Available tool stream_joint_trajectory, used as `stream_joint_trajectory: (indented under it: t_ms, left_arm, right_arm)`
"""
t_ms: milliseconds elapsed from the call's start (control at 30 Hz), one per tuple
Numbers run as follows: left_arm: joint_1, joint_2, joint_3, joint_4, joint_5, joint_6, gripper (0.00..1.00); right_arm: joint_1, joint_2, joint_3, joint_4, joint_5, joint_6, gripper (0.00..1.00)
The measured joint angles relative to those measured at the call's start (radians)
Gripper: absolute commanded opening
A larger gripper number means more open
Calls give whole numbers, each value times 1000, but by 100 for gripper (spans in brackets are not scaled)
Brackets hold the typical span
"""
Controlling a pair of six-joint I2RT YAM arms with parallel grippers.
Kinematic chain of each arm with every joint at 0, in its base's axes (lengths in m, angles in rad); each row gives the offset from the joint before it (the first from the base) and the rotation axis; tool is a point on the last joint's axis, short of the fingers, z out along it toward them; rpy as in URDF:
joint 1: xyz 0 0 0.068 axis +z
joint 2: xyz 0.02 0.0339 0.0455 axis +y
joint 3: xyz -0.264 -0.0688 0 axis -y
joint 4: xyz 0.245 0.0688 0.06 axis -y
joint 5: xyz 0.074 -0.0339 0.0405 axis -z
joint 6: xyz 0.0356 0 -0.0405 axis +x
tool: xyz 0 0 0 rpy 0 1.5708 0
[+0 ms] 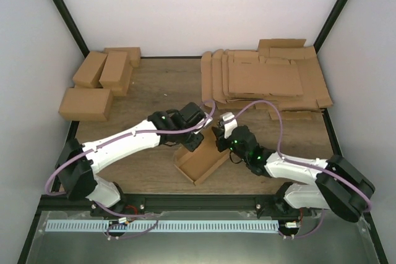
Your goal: Fold the paper box
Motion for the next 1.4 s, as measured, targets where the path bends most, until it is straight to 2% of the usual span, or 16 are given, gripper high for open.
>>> stream_joint_trajectory:
  t_ms: [200, 300, 433, 500, 600, 700, 833, 1000, 1133, 1300, 1400]
  left_arm:
    - [-88, 14, 0, 27, -34, -121, 10]
    - [-130, 34, 0, 43, -68, -167, 10]
    - [-177, 69, 0, 63, -99, -205, 17]
    - [-195, 94, 0, 76, -104, -225, 24]
    - [-216, 134, 0, 102, -94, -267, 45]
    - [-229, 172, -1, 114, -85, -301, 61]
    - [-235, 200, -10, 146, -51, -347, 70]
    - [-232, 202, -52, 223, 0, -395, 71]
    - [-210, 202, -74, 296, 60, -420, 71]
    - [-169, 200, -111, 380, 146, -449, 72]
    - [-157, 185, -119, 392, 169, -455, 77]
  right_arm:
    - [0, -149, -7, -167, -21, 46, 31]
    - [0, -245, -29, -249, -39, 90, 40]
    - [0, -355, -63, -375, -68, 176, 46]
    - [0, -411, -76, -442, -74, 230, 50]
    - [1, -511, -90, -541, -77, 321, 59]
    - [1, -624, -95, -644, -73, 418, 64]
    - [1, -723, -95, -758, -50, 567, 66]
    - [1, -719, -95, -880, -4, 706, 68]
    - [1, -664, -82, -924, 16, 753, 65]
    - [1, -545, 38, -974, 38, 742, 61]
    - [-9, -492, 120, -976, 38, 687, 58]
